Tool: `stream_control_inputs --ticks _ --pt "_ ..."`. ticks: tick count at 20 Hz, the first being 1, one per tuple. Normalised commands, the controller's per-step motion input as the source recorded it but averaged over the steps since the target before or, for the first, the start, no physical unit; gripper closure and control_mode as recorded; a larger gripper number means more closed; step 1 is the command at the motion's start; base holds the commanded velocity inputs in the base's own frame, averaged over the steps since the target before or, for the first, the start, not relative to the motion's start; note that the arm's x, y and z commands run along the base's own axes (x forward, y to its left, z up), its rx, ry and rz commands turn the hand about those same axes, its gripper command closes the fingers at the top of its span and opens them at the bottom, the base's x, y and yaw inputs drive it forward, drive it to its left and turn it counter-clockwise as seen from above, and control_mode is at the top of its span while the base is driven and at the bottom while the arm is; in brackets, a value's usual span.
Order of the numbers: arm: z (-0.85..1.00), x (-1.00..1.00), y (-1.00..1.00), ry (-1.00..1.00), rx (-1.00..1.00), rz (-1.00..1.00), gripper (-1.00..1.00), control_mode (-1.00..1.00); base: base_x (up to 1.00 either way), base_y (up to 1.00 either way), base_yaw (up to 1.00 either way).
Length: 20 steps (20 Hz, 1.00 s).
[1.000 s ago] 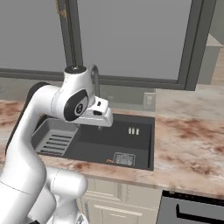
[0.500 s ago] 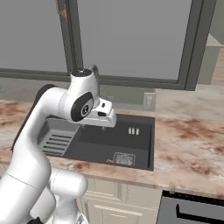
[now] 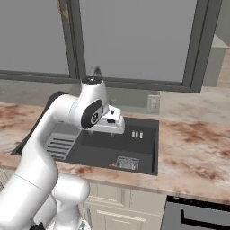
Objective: Pick up the bar soap and dish brush from the sink, and place them back in the cabinet, and close the cabinet doors.
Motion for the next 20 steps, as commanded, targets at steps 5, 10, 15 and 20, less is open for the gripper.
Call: stream_control_inputs --ticks 5,10,15,20 --pt "-0.19 0.24 -0.13 0.0 0.0 0.0 -1.0 -1.0 0.0 0.0 0.0" --pt "-0.18 0.26 -0.11 0.0 0.0 0.0 -1.0 -1.0 0.0 0.0 0.0" --pt "-0.18 0.25 -0.09 0.0 0.0 0.0 -1.0 -1.0 0.0 0.0 0.0" --pt "-0.14 0.22 -0.06 0.0 0.0 0.0 -1.0 -1.0 0.0 0.0 0.0"
